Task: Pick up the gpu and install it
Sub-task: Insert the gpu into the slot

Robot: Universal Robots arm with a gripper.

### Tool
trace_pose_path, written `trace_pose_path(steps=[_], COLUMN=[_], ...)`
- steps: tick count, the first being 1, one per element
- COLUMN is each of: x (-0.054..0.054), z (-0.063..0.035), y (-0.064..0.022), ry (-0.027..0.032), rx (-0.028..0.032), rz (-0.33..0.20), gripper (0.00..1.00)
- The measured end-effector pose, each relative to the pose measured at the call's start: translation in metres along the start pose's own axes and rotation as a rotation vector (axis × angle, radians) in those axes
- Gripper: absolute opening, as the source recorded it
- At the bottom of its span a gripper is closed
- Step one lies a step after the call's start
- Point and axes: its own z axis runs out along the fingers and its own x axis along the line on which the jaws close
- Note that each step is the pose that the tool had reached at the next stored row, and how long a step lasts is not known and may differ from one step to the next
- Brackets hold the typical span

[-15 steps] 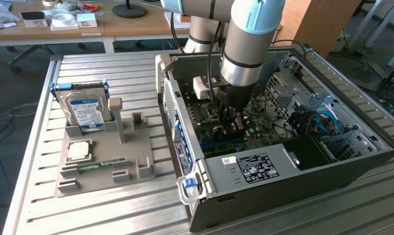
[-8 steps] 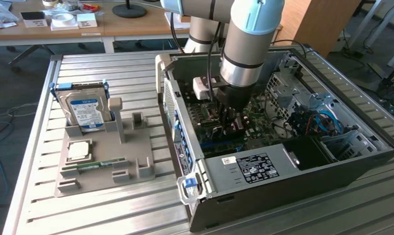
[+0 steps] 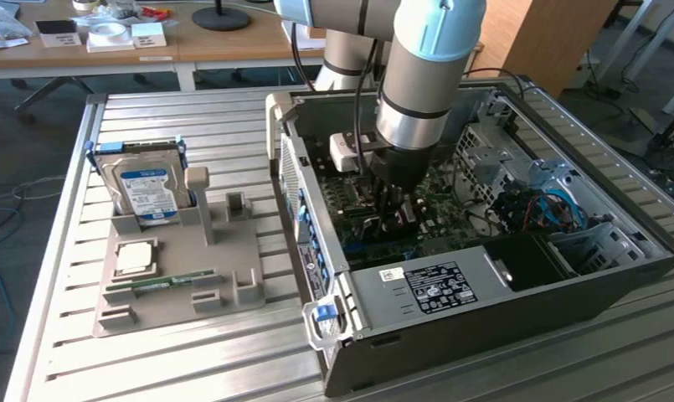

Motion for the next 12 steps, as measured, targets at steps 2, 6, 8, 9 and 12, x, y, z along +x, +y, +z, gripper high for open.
trace_pose_path(steps=[2,6,8,9,12], x=[0.0000,0.0000,0.0000,0.0000,0.0000], z=[0.0000,0.0007,0.0008,0.0008,0.0011], y=[0.0000,0.0002,0.0002,0.0002,0.0002], ry=[0.0001,0.0003,0.0001,0.0001,0.0000], rx=[0.0000,-0.0002,-0.0001,-0.0001,0.0000], rz=[0.000,0.000,0.000,0.000,0.000], gripper=[0.27,0.27,0.27,0.27,0.27])
